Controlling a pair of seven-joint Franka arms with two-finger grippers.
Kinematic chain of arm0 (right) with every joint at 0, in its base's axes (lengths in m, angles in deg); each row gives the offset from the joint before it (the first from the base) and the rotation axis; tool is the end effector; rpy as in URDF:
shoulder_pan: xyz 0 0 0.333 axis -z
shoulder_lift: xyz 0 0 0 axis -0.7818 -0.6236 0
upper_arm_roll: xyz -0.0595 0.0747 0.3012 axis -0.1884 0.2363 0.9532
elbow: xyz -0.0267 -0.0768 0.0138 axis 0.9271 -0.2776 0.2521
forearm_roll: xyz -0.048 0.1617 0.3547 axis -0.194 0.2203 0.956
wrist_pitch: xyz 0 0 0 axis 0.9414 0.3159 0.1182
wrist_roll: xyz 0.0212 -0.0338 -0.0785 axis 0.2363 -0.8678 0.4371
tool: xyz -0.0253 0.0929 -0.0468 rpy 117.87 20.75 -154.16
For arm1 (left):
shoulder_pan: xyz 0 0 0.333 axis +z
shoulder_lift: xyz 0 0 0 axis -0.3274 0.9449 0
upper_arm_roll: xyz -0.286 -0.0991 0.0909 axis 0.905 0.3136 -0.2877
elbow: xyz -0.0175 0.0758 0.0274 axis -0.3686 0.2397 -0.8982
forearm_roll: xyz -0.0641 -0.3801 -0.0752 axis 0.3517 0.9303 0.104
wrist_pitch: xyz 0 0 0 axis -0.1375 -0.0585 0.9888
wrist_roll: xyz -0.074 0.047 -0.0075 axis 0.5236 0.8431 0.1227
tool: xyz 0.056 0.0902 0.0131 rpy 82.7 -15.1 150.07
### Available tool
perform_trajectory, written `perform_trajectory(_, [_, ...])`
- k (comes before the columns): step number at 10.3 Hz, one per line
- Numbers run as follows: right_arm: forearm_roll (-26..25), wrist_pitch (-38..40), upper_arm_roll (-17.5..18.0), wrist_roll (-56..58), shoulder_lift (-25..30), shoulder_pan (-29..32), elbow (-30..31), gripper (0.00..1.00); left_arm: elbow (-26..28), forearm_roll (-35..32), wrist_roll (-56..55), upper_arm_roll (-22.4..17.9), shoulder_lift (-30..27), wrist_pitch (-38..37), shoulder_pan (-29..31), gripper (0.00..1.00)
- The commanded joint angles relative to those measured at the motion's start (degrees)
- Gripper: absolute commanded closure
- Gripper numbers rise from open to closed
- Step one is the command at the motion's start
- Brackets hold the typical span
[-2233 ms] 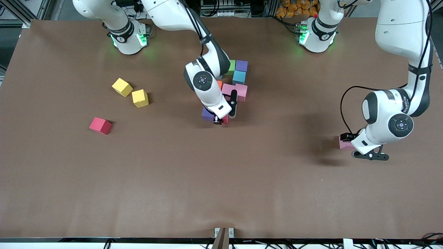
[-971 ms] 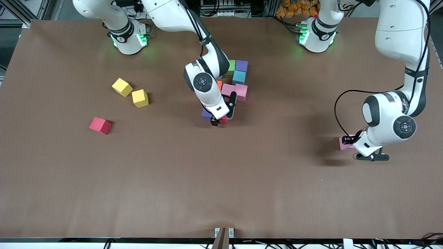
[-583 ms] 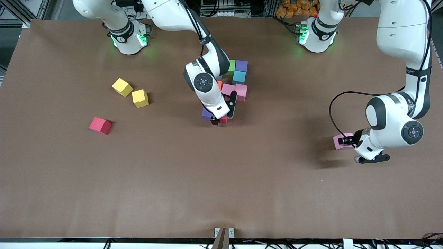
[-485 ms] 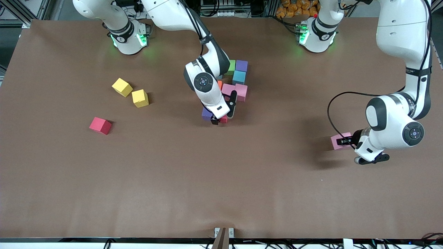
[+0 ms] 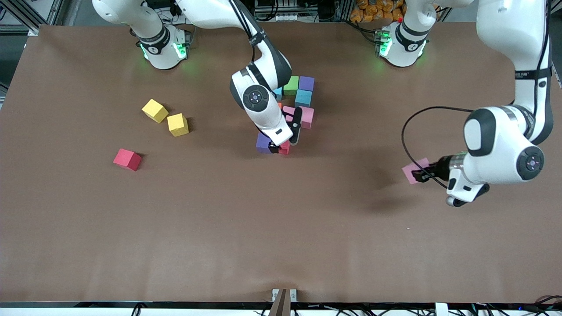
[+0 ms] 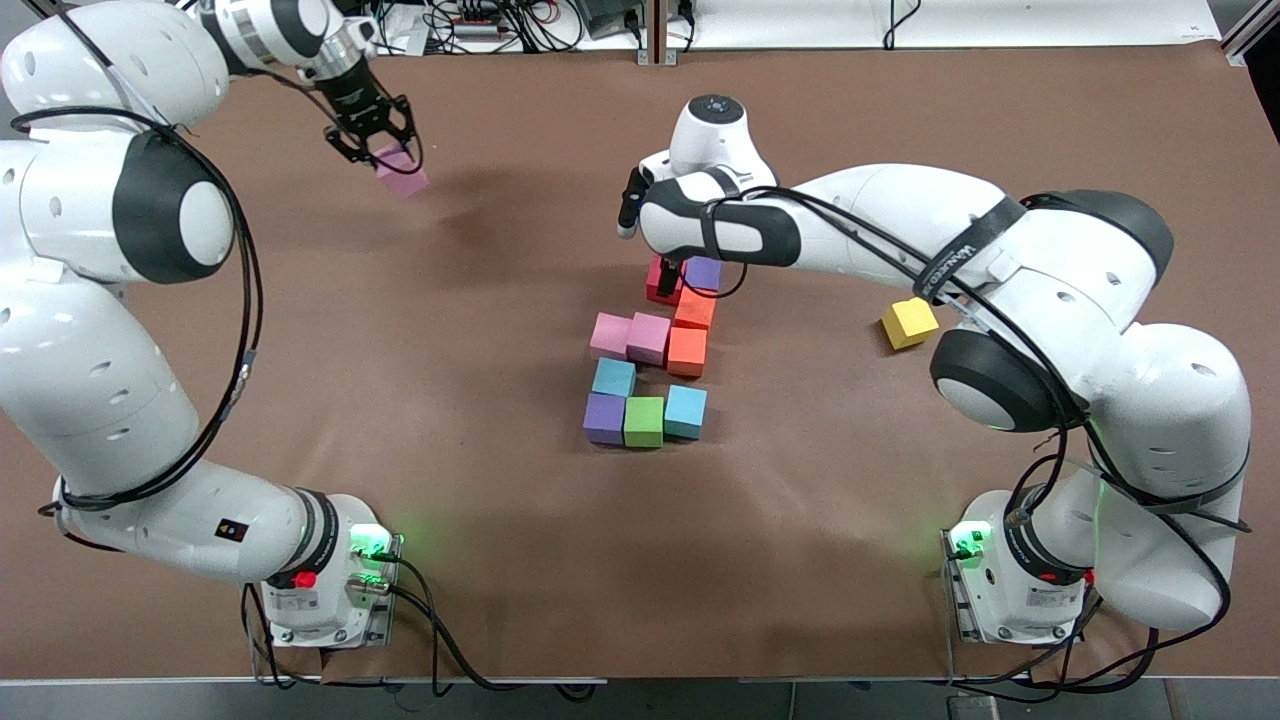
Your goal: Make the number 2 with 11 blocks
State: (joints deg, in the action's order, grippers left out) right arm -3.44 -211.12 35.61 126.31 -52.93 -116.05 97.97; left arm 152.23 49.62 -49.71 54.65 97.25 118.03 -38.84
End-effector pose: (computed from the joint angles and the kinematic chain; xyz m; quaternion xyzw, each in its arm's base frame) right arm 0.4595 0.4887 0.2459 -0.7733 -0.6254 -0.0155 0.1034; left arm 0.6277 -0.0899 0.3399 0.9514 0.2701 -0.1391 0.0510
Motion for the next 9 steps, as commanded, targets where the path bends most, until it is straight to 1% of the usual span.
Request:
perform_trajectory(1, [-1.7,1.1,-2.1,0.3,2.2,0.1,0.7,0.0,0.7,0.8,-19.4,0.4,-2.1,-0.7,-5.1,1.0])
perform_trajectory(2, [-2.1,2.3,-4.1,0.5,3.0,0.1,0.8,0.0,0.6,0.8,-26.5,2.4,-2.0,0.0,-5.1,1.0])
perform_trajectory(3, [-2.2,6.4,-8.1,0.3,3.6,0.0,0.6,0.0,0.5,0.6,-34.5,4.6,-1.3,1.4,-5.1,1.0])
perform_trajectory(4, [-2.5,10.0,-12.9,0.7,3.9,-0.1,-0.2,0.0,0.6,0.0,-41.1,7.0,-0.7,4.2,-5.1,1.0])
perform_trajectory(5, [-4.6,13.5,-17.1,0.6,3.9,-0.1,-1.6,0.0,0.8,0.6,-45.1,9.8,-0.4,7.4,-4.8,1.0])
perform_trajectory(6, [-5.2,16.5,-21.8,0.3,3.7,0.1,-2.3,0.0,1.0,1.1,-51.2,11.9,0.4,11.7,-5.2,1.0])
perform_trajectory(7, [-5.3,16.6,-26.2,1.1,3.4,0.7,-2.4,0.0,1.0,0.0,-57.1,15.3,2.0,15.4,-5.3,1.0])
perform_trajectory(8, [-5.4,16.9,-28.4,1.1,3.3,2.2,-2.3,0.0,1.0,-1.0,-59.7,18.1,3.7,19.0,-5.3,1.0])
perform_trajectory(9, [-4.4,18.3,-29.8,0.2,3.9,4.7,-2.4,0.0,1.1,-1.7,-64.2,20.0,4.8,21.2,-5.3,1.0])
